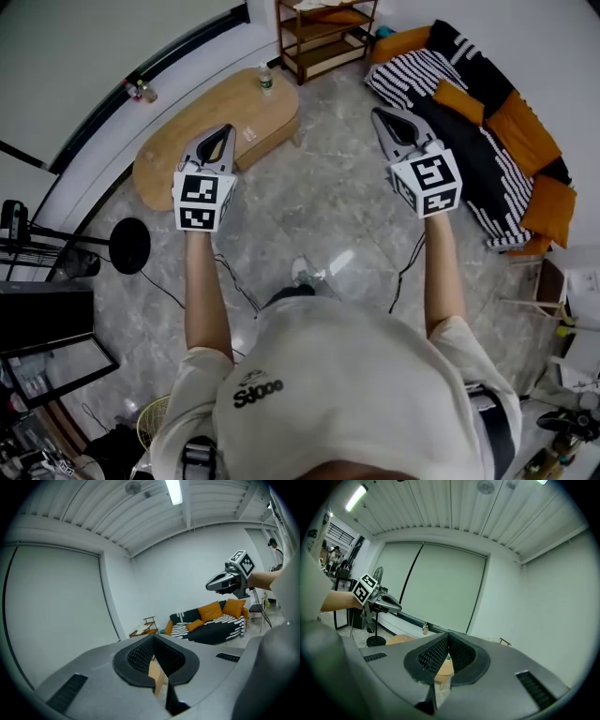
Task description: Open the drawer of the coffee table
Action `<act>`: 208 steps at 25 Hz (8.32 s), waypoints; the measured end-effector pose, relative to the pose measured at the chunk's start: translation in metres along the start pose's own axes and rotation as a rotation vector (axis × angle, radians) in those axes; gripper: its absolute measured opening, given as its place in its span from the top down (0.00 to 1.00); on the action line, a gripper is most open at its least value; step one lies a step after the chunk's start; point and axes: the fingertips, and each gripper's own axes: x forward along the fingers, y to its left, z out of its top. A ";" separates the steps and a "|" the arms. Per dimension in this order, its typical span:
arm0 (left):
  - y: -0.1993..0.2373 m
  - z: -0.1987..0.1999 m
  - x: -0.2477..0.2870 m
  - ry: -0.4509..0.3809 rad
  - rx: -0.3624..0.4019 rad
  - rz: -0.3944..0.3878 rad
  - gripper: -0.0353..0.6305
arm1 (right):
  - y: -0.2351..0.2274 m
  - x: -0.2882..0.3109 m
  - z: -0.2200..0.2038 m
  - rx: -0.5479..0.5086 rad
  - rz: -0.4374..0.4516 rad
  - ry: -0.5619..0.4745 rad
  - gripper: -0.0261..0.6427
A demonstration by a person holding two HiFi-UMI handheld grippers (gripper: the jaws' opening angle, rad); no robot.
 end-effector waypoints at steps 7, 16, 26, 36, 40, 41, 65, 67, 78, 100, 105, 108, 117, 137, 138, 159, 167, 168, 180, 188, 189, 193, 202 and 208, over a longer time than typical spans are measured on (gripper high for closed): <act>0.057 -0.015 0.037 -0.029 -0.022 0.016 0.92 | -0.007 0.078 0.007 0.013 0.003 0.008 0.95; 0.093 -0.016 0.068 -0.115 -0.068 0.013 0.92 | -0.004 0.140 0.000 -0.031 0.046 0.034 0.95; 0.119 -0.052 0.110 -0.026 -0.119 0.063 0.92 | -0.021 0.210 -0.012 0.012 0.132 0.021 0.95; 0.173 -0.100 0.172 0.034 -0.246 0.203 0.92 | -0.051 0.330 -0.048 -0.003 0.238 0.046 0.95; 0.180 -0.117 0.197 0.089 -0.264 0.229 0.92 | -0.060 0.369 -0.064 0.007 0.297 0.031 0.95; 0.182 -0.123 0.204 0.107 -0.260 0.233 0.92 | -0.062 0.379 -0.067 0.011 0.311 0.028 0.95; 0.146 -0.377 0.313 0.099 -0.267 0.193 0.92 | -0.014 0.489 -0.329 0.079 0.268 0.076 0.95; 0.135 -0.406 0.323 0.099 -0.262 0.189 0.92 | -0.005 0.496 -0.357 0.082 0.284 0.065 0.95; 0.084 -0.542 0.359 0.065 -0.250 0.198 0.92 | 0.049 0.527 -0.483 -0.007 0.339 0.005 0.95; 0.012 -0.707 0.336 0.100 -0.352 0.154 0.92 | 0.104 0.535 -0.636 0.118 0.260 0.086 0.95; 0.009 -0.732 0.336 0.129 -0.369 0.176 0.92 | 0.103 0.552 -0.654 0.131 0.262 0.096 0.94; 0.010 -0.741 0.336 0.143 -0.396 0.188 0.90 | 0.100 0.560 -0.664 0.142 0.273 0.106 0.85; 0.004 -0.755 0.361 0.170 -0.417 0.131 0.63 | 0.088 0.598 -0.704 0.172 0.340 0.142 0.60; 0.008 -0.762 0.379 0.150 -0.453 0.135 0.67 | 0.089 0.637 -0.723 0.181 0.468 0.137 0.59; 0.007 -0.762 0.379 0.153 -0.457 0.138 0.67 | 0.089 0.636 -0.723 0.180 0.463 0.140 0.59; -0.017 -0.756 0.360 0.163 -0.546 0.100 0.72 | 0.087 0.604 -0.728 0.236 0.371 0.170 0.67; -0.036 -0.752 0.351 0.196 -0.555 0.111 0.72 | 0.087 0.583 -0.732 0.260 0.345 0.180 0.67; -0.038 -0.751 0.349 0.196 -0.555 0.108 0.72 | 0.087 0.580 -0.733 0.260 0.345 0.181 0.67; -0.070 -0.743 0.332 0.186 -0.576 0.063 0.72 | 0.085 0.544 -0.740 0.262 0.333 0.197 0.67; -0.089 -0.739 0.317 0.185 -0.580 0.041 0.72 | 0.089 0.517 -0.744 0.265 0.318 0.200 0.67; -0.092 -0.739 0.316 0.184 -0.582 0.037 0.72 | 0.089 0.514 -0.745 0.264 0.320 0.203 0.67; -0.099 -0.737 0.310 0.178 -0.588 0.024 0.72 | 0.090 0.504 -0.746 0.265 0.325 0.213 0.67; -0.102 -0.735 0.307 0.189 -0.586 0.020 0.73 | 0.089 0.496 -0.745 0.294 0.306 0.200 0.67; -0.112 -0.732 0.305 0.196 -0.551 -0.019 0.74 | 0.085 0.495 -0.748 0.298 0.291 0.198 0.69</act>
